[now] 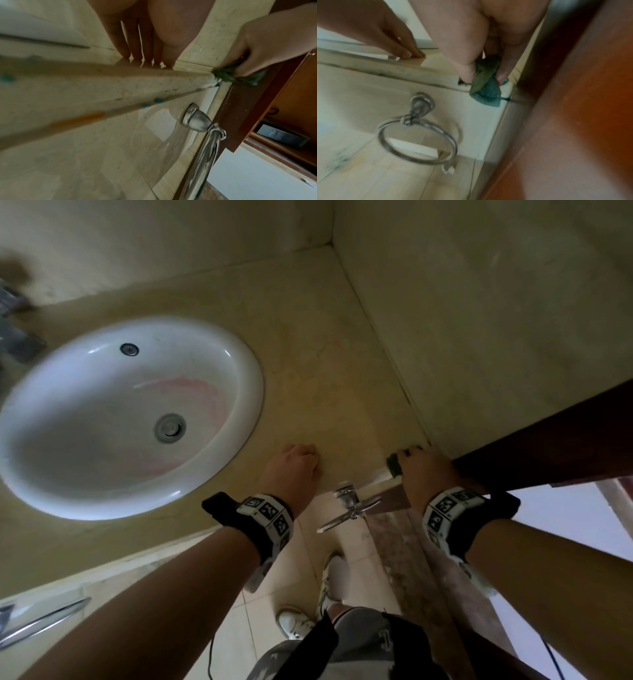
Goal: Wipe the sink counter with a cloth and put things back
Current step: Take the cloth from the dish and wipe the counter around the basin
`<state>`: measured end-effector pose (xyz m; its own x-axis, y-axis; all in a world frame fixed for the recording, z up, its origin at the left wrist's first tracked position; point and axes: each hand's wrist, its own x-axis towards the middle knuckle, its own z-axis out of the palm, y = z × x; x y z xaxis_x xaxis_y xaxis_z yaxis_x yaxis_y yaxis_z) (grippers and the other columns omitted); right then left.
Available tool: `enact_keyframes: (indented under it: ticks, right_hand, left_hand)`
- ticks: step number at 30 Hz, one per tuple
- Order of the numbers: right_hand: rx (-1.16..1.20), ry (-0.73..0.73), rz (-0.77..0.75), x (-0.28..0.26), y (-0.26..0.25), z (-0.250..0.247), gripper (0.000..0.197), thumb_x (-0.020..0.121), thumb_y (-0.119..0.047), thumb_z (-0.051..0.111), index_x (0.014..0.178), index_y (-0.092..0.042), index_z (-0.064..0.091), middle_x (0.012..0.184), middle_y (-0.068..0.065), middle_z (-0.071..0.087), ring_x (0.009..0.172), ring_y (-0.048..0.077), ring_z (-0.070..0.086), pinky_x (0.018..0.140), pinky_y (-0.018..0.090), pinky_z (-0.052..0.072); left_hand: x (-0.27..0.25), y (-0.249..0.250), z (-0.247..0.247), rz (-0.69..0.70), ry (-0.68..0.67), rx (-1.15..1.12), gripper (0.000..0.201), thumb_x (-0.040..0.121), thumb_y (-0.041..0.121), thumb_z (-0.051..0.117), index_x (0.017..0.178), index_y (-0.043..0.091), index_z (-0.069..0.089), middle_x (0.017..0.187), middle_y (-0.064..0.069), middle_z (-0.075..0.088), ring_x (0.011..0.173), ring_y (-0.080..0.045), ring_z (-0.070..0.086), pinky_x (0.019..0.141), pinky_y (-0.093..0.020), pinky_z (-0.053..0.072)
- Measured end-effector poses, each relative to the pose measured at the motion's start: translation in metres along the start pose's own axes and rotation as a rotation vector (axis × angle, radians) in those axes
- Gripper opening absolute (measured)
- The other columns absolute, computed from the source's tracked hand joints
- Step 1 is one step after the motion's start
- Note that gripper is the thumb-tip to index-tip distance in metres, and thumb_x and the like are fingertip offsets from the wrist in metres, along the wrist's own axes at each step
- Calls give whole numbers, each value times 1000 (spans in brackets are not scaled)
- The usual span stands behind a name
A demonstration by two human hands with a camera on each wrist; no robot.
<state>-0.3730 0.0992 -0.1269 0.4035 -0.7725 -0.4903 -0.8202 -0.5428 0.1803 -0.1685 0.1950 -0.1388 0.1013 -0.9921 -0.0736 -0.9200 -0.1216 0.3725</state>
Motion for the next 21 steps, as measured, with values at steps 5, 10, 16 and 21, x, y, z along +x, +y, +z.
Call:
enact_keyframes:
  ticks: [5,10,16,21]
  right_hand:
    - [47,-80,-19,-46,7,21,35,93,-16,45,126,-15,56,133,8,54,123,27,49,101,33,42]
    - [199,136,-49,-24,0,-25,28,93,-13,45,113,-11,64,119,9,63,108,27,58,93,33,45]
    - [355,193,-119,13,-27,-52,42,94,-11,48,136,-11,51,142,12,46,127,32,44,107,36,37]
    - [291,83,-213,28,-56,-48,36,92,-21,50,127,-10,55,135,12,47,115,33,50,92,36,45]
  left_hand:
    - [2,-2,3,-5,-75,23,28,92,24,50,105,10,70,108,-5,67,98,-29,55,83,-36,49]
    - [5,-5,4,-11,-108,31,28,91,24,47,100,9,68,104,-7,66,94,-29,53,85,-40,46]
    - [3,-8,-1,1,-219,36,31,90,26,48,115,13,61,129,-6,56,110,-27,49,95,-41,44]
    - [-1,-5,-14,-11,-298,25,43,89,22,51,132,15,50,142,-5,45,122,-28,43,100,-43,41]
